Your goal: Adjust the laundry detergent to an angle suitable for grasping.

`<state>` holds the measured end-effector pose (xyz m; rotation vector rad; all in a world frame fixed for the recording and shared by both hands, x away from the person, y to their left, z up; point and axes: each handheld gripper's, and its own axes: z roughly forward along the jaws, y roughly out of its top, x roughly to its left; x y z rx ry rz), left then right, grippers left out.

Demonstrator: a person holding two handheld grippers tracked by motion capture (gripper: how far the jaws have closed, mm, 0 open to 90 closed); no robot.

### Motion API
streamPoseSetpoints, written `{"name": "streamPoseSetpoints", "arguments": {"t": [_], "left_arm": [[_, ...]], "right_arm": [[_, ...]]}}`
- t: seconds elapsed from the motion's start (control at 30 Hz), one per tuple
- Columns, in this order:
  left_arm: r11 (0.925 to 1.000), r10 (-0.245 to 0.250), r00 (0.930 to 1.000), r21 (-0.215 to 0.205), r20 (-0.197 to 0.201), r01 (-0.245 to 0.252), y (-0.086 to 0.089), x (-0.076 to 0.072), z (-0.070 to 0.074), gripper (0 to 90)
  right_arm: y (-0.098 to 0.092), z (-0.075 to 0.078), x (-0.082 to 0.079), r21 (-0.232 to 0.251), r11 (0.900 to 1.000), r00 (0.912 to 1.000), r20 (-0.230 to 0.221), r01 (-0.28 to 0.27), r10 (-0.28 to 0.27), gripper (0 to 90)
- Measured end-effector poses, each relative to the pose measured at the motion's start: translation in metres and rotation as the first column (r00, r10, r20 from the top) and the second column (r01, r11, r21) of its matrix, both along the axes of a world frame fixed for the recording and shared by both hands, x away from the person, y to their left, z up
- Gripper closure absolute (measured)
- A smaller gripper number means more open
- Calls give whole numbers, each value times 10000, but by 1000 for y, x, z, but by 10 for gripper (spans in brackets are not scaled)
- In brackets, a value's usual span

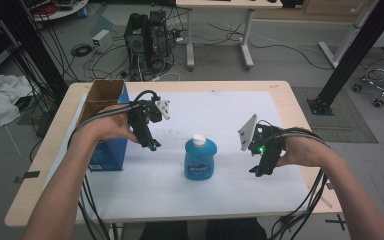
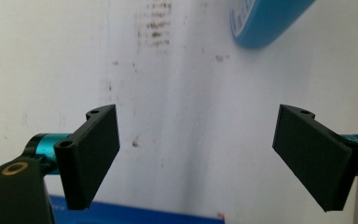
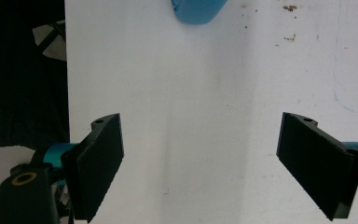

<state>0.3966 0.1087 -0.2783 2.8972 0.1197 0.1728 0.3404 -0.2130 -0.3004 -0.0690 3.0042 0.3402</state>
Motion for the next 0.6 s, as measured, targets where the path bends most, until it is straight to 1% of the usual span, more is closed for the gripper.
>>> {"name": "streamPoseSetpoints", "arguments": {"t": [0.03, 0.07, 0.1, 0.13, 0.17, 0.2, 0.23, 0.3, 0.33, 0.37, 0.4, 0.47, 0.53, 0.57, 0.6], "left_arm": [[10000, 5, 10000, 78, -21, -5, 1, 2, 1, 147], [9999, 71, 10000, 111, -58, -70, 2, 3, 2, 147], [9999, 86, 9999, 121, -89, -85, 3, 4, 3, 147], [9998, 101, 9999, 154, -89, -100, 4, 5, 3, 147], [9997, 117, 9999, 235, -118, -114, 4, 6, 4, 147], [9991, 126, 9998, 409, -123, -120, 5, 7, 5, 147], [9983, 117, 9999, 565, -75, -113, 6, 9, 5, 147], [9957, 180, 9998, 906, 32, -182, 8, 11, 6, 147], [9941, 211, 9998, 1061, 38, -214, 9, 12, 6, 147], [9925, 229, 9997, 1199, 63, -235, 10, 14, 6, 147], [9901, 237, 9997, 1382, 80, -246, 10, 15, 6, 147], [9855, 259, 9995, 1671, 183, -286, 11, 17, 6, 147], [9814, 312, 9993, 1888, 224, -349, 11, 18, 6, 147], [9818, 348, 9991, 1861, 255, -389, 12, 19, 5, 147], [9811, 427, 9987, 1879, 264, -469, 12, 19, 5, 147]], "right_arm": [[-1, 1, 3, -160, 9988, 9989, 78, -471, 472, 138], [0, 1, 2, -55, 9994, 9993, 110, -347, 348, 138], [0, 1, 2, -30, 9993, 9993, 100, -361, 362, 138], [1, 1, 0, -85, 10000, 10000, -18, -28, 28, 138], [1, 0, 3, -57, 9994, 9994, 117, -335, 335, 138], [2, 0, 1, -34, 9999, 9999, 65, -104, 104, 138], [2, 0, 3, -139, 9993, 9993, 107, -351, 352, 138], [2, 0, 4, -181, 9992, 9993, 156, -347, 350, 138], [3, -1, 2, -41, 10000, 9999, 94, -42, 42, 138], [3, -1, 2, 17, 10000, 9999, 93, 74, -75, 138], [3, 0, 4, -163, 9997, 9997, 139, -199, 201, 138], [3, -1, 4, -136, 9998, 9997, 169, -168, 170, 138], [3, 0, 5, -179, 9995, 9995, 164, -270, 273, 138], [3, 0, 5, -177, 9994, 9994, 174, -285, 288, 138], [4, 0, 4, -145, 9998, 9998, 105, -137, 138, 138]]}}
